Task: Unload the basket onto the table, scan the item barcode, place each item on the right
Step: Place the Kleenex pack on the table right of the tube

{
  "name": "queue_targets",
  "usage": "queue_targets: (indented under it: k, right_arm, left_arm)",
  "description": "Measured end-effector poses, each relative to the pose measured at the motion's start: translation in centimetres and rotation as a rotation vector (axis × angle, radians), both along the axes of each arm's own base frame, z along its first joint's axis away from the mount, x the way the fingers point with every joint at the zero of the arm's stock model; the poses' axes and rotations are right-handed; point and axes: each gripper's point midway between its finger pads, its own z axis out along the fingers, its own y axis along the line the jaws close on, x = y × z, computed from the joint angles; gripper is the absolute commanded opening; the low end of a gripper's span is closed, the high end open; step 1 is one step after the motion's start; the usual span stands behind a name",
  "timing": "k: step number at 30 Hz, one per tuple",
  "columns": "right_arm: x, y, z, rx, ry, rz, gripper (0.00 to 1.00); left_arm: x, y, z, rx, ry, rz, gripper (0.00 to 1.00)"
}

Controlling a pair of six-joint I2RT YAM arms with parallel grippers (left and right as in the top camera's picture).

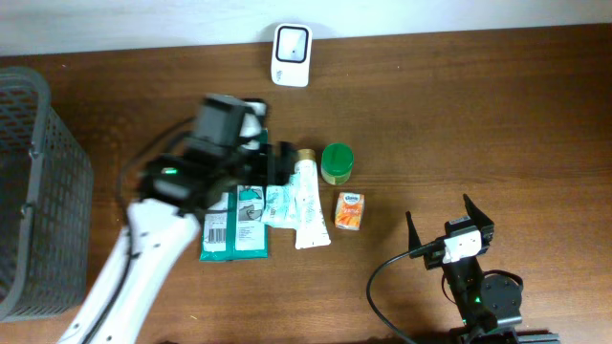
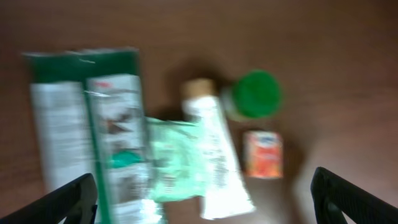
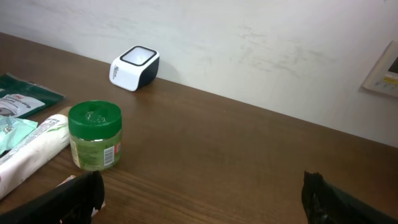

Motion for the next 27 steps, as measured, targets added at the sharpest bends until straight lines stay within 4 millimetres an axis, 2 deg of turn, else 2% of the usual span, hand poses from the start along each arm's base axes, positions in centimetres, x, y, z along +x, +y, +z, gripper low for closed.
queue_targets:
  k: [2, 4, 8, 27]
  right_arm:
    - [0.0, 0.0, 0.0, 0.0, 0.0, 0.0, 0.98]
    - [0.0, 0.0, 0.0, 0.0, 0.0, 0.0, 0.98]
    - [0.0, 0.0, 0.0, 0.0, 0.0, 0.0, 0.98]
    - [0.0, 0.0, 0.0, 0.0, 0.0, 0.0, 0.99]
  left_arm:
    - [0.6, 3.8, -0.4, 0.072, 0.0, 0.019, 0.99]
    - [1.7, 8.9, -1.1, 0.151, 0.006, 0.071, 0.99]
    - [2.4, 13.5, -1.4, 0.224, -0.005, 0.103, 0.99]
    - [2.5, 13.8, -1.4, 0.243, -0.011, 0.085, 0.99]
